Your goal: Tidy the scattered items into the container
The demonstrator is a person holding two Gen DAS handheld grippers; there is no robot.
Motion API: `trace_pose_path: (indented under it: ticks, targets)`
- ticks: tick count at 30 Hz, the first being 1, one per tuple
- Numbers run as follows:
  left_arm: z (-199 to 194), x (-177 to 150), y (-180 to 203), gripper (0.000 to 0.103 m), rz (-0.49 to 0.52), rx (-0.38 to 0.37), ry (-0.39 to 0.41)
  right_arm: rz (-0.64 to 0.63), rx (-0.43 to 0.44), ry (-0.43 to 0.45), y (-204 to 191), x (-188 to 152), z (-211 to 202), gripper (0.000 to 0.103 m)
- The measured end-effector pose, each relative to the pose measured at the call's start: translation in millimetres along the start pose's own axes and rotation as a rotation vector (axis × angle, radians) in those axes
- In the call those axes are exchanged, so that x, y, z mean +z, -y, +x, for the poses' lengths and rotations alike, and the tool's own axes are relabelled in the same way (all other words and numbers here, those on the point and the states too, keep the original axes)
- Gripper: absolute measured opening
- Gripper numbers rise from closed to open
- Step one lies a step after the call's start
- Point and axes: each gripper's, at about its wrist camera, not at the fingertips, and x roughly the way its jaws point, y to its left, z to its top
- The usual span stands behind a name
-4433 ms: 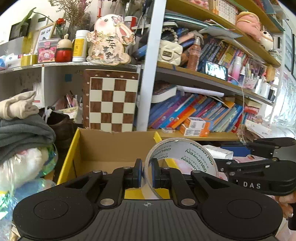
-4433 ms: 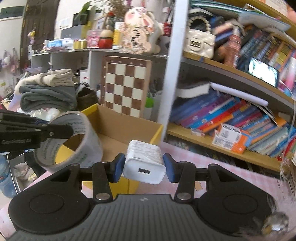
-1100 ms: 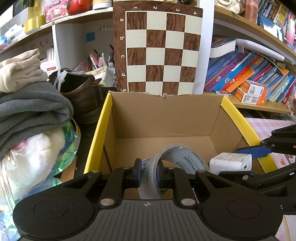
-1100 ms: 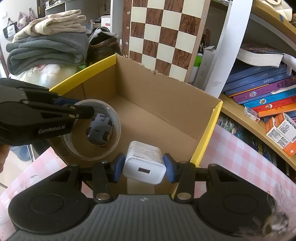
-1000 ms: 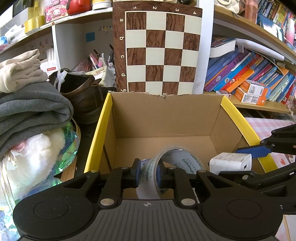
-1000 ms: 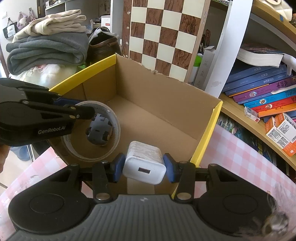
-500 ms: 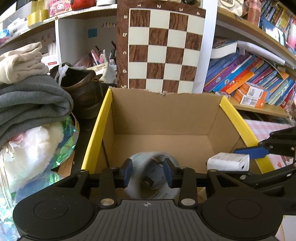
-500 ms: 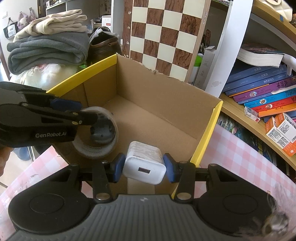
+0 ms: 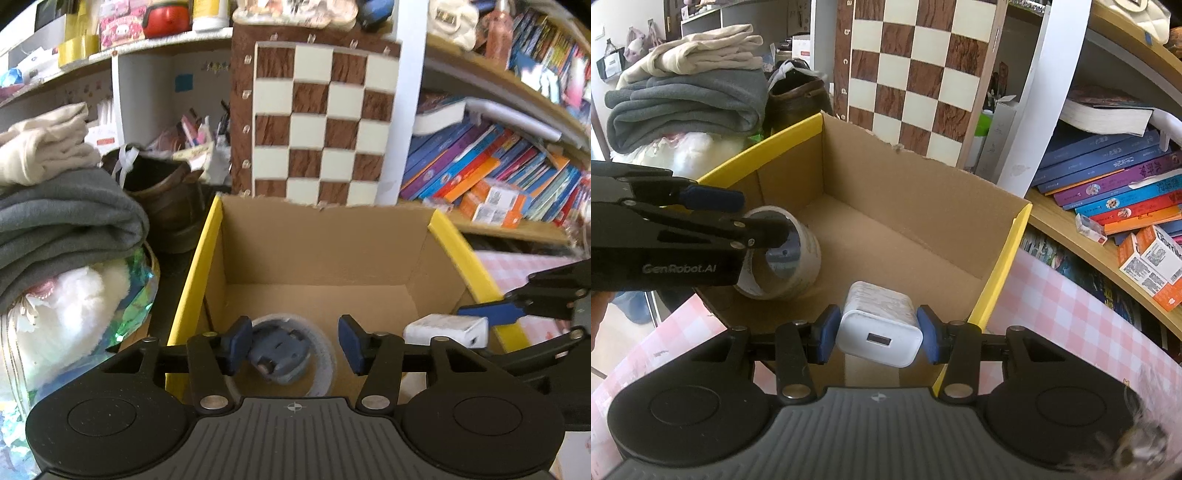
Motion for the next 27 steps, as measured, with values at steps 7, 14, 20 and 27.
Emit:
trace_pose_path:
  ticks: [7, 14, 20, 27]
  targets:
    - [-9, 3, 2, 0.052, 0.004, -0.019, 0.034, -0.003, 0.003, 0.006, -1, 2, 0, 0.044]
    - [-9, -2, -3, 0.052, -0.002, -0.001, 0.024, -0.004, 0.009, 0.004, -3, 2, 3, 0.044]
    - [-9, -6, -5, 0.052, -0.004, 0.006, 0.011, 0.010, 0.024, -0.015, -3, 2, 9, 0.044]
    - [-10, -9, -6, 0.052, -0.005, 0.007, 0.004, 0.041, 0.035, -0.027, -3, 2, 14, 0.044]
